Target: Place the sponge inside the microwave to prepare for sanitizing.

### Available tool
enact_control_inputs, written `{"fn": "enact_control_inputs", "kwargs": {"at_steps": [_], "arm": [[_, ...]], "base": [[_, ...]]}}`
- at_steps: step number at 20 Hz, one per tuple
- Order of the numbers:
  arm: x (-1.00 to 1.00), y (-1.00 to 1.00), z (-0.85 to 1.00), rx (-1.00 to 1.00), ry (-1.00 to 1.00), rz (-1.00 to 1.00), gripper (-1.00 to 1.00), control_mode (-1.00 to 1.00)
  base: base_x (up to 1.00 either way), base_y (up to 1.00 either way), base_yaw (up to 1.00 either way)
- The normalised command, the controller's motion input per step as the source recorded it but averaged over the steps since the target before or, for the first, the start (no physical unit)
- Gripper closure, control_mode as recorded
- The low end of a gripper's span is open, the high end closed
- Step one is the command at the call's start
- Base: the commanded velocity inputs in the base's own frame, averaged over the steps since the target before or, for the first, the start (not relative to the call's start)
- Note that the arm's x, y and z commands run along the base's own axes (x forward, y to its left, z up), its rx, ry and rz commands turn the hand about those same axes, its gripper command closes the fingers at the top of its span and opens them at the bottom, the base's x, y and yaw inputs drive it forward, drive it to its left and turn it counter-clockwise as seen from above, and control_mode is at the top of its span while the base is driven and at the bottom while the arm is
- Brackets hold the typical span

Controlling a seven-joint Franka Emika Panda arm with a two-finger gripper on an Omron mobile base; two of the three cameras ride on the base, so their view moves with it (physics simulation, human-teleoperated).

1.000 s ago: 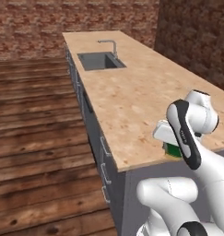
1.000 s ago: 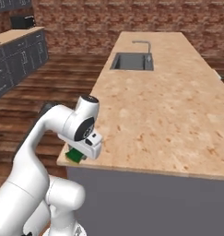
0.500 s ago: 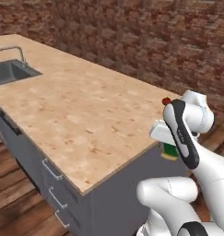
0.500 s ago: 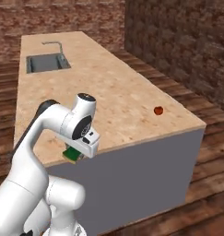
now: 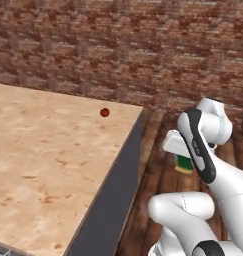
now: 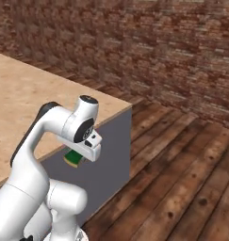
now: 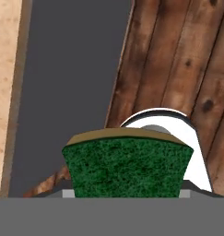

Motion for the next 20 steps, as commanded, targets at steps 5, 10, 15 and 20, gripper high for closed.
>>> {"fn": "enact_control_inputs", "kwargs": {"at_steps": [5,10,15,20], "arm": [[0.00,0.00,0.00,0.00,0.00,0.00,1.00,1.00],[0.00,0.00,0.00,0.00,0.00,0.00,1.00,1.00],[0.00,0.00,0.00,0.00,0.00,0.00,1.00,1.00],[0.00,0.00,0.00,0.00,0.00,0.00,1.00,1.00]], "base": [[0.31,0.00,-0.56],[0.33,-0.01,-0.32],[0.34,-0.01,-0.30],[0.44,-0.05,-0.34]]}}
